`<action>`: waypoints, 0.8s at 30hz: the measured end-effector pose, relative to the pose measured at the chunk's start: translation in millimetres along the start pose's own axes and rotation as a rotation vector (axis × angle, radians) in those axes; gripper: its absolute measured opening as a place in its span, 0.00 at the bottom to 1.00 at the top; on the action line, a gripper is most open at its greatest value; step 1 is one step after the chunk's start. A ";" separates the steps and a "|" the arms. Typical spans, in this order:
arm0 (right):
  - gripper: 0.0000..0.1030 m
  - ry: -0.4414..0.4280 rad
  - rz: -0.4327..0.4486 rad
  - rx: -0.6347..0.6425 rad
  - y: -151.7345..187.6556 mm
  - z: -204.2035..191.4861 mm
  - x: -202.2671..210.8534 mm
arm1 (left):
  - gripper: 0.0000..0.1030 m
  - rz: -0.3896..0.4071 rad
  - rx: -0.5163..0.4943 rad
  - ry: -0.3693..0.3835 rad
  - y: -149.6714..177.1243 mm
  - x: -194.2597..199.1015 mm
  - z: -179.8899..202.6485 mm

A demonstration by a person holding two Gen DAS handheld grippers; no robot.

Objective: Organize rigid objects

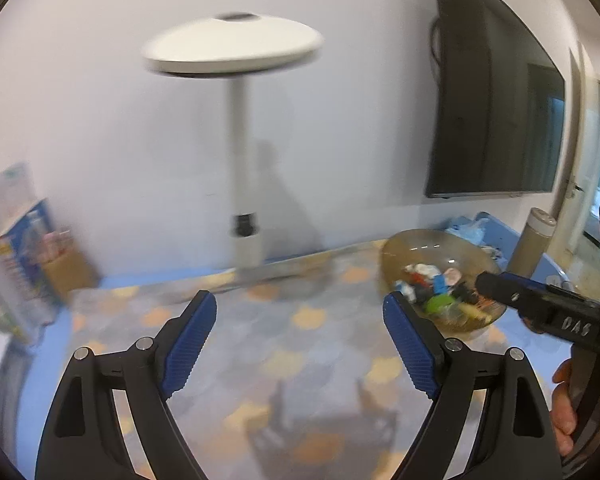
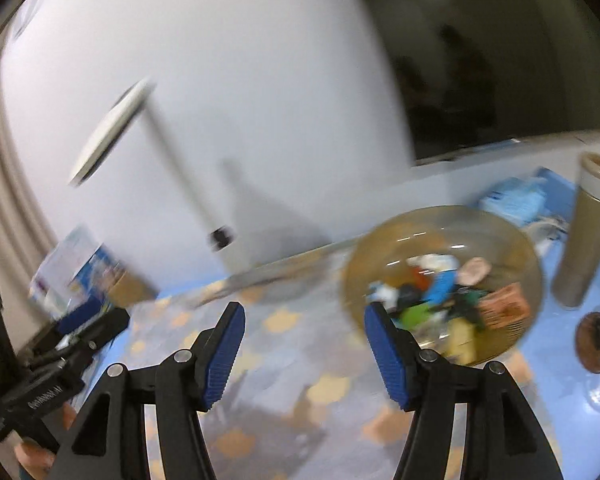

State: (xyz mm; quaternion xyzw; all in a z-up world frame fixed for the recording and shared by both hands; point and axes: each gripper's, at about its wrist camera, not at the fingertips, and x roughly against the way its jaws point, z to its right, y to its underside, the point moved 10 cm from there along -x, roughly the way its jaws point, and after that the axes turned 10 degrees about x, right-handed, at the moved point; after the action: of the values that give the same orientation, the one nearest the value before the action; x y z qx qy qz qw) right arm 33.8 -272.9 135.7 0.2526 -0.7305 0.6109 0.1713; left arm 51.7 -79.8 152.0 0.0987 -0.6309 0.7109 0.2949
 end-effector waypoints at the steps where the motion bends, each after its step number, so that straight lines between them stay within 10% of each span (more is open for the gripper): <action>1: 0.59 -0.015 -0.009 0.027 5.2 -17.5 -2.6 | 0.84 -0.003 0.014 -0.036 5.7 7.9 -14.2; 13: 0.59 -0.027 -0.129 0.203 100.9 -91.9 -63.5 | 0.84 -0.095 0.299 -0.141 110.1 -12.0 -123.1; 24: 0.59 0.051 -0.209 0.291 156.7 -89.3 -105.4 | 0.84 -0.144 0.161 -0.197 155.0 -59.2 -103.4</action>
State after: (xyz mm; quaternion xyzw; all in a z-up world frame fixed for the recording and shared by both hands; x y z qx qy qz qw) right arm 23.7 -148.9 -32.1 0.3339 -0.5995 0.6951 0.2141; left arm 39.1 -3.1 -27.5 0.2365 -0.5889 0.7231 0.2727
